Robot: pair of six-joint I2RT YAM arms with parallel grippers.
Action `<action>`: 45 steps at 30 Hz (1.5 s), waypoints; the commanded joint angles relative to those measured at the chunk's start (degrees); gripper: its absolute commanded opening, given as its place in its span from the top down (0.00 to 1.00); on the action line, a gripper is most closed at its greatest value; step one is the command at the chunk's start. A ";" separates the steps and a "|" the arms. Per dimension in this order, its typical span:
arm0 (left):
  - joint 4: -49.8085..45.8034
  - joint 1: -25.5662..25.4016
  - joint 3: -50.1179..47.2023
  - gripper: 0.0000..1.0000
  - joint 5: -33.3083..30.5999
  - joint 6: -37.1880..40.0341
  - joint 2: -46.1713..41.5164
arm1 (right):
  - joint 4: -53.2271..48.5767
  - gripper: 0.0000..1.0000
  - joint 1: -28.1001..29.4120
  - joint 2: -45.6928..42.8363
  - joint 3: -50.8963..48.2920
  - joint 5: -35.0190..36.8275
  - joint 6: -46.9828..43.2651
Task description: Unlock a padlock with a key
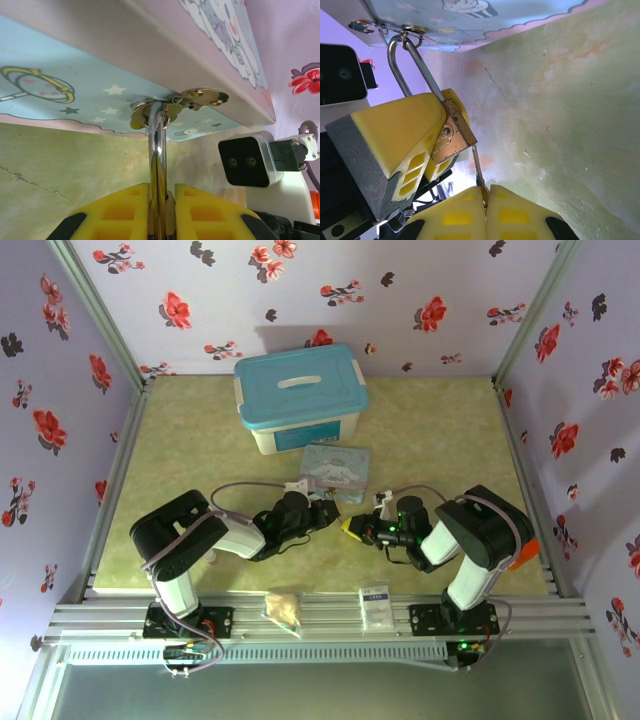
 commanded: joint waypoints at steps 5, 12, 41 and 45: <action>4.09 -0.01 0.21 0.93 -0.70 0.20 -1.01 | -0.74 1.00 1.31 -3.26 -0.24 1.04 -0.60; 5.69 0.03 0.60 0.94 0.54 -1.15 0.06 | -3.33 1.00 1.31 -4.86 0.02 2.21 -1.34; 11.52 -0.41 0.19 0.96 3.51 -4.94 1.58 | 12.34 1.00 1.09 -1.24 2.08 9.05 8.26; 11.56 -0.50 0.32 0.98 4.00 -5.11 1.21 | 12.30 1.00 0.07 -0.92 3.16 6.74 10.25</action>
